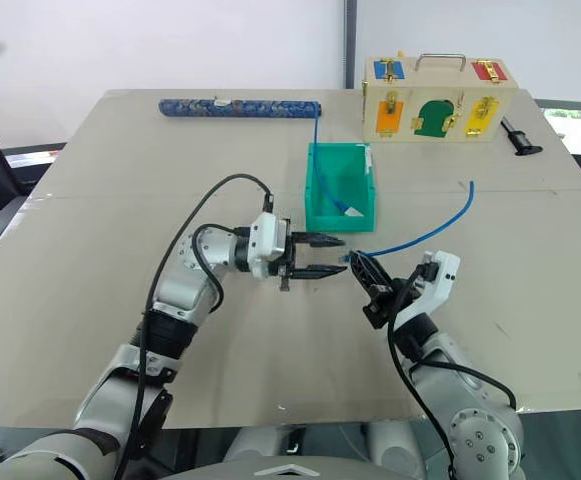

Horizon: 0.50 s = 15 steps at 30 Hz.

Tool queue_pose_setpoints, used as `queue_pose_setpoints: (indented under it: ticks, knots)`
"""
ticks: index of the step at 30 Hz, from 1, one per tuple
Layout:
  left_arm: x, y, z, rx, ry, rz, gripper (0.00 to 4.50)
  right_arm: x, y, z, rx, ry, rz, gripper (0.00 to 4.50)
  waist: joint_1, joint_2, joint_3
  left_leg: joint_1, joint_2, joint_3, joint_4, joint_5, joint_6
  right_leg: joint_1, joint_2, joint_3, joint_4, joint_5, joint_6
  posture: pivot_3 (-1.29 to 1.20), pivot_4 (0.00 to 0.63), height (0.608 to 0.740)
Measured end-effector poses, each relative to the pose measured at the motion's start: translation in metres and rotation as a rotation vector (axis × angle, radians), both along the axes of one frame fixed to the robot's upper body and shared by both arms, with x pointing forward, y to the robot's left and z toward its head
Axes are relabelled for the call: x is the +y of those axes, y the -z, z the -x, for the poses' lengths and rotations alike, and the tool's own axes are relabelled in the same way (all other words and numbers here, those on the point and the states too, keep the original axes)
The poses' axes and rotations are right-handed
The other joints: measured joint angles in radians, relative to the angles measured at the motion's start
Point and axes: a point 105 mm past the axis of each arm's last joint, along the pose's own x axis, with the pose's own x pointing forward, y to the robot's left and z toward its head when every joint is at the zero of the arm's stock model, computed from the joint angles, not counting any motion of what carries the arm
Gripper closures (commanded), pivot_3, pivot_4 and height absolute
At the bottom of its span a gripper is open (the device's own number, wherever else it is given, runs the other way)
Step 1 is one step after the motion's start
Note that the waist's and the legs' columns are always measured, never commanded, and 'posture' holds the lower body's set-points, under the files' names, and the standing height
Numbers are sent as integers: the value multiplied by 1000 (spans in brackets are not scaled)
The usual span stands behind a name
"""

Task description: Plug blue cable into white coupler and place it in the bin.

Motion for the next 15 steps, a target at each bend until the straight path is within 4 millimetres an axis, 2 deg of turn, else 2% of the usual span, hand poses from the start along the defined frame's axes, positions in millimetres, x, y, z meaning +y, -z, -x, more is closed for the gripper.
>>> queue_pose_setpoints:
  ticks: [1,2,3,8,15]
  knots:
    - [8,-4,-5,30,-46,8,751,-1,1,0,2,7,-1,4500,0,0,0,0,0,-1,0,0,0,0,0,0,0,0,0,0,150,740]
    - [12,-6,-7,41,-69,11,393,-1,1,0,3,9,-2,4500,-1,0,0,0,0,-1,0,0,0,0,0,0,0,0,0,0,150,740]
    - [13,-7,-8,46,-76,13,393,-1,1,0,3,9,-2,4500,-1,0,0,0,0,-1,0,0,0,0,0,0,0,0,0,0,150,740]
    - [56,-13,-22,202,-289,45,393,-8,4,1,-5,28,11,4500,-10,0,0,0,4,-1,0,0,0,0,1,0,0,0,0,0,150,740]
    - [131,-38,-38,263,-569,71,393,-17,0,-8,-64,10,67,4500,-19,0,0,0,4,1,-1,0,0,-1,1,0,0,0,0,0,150,740]
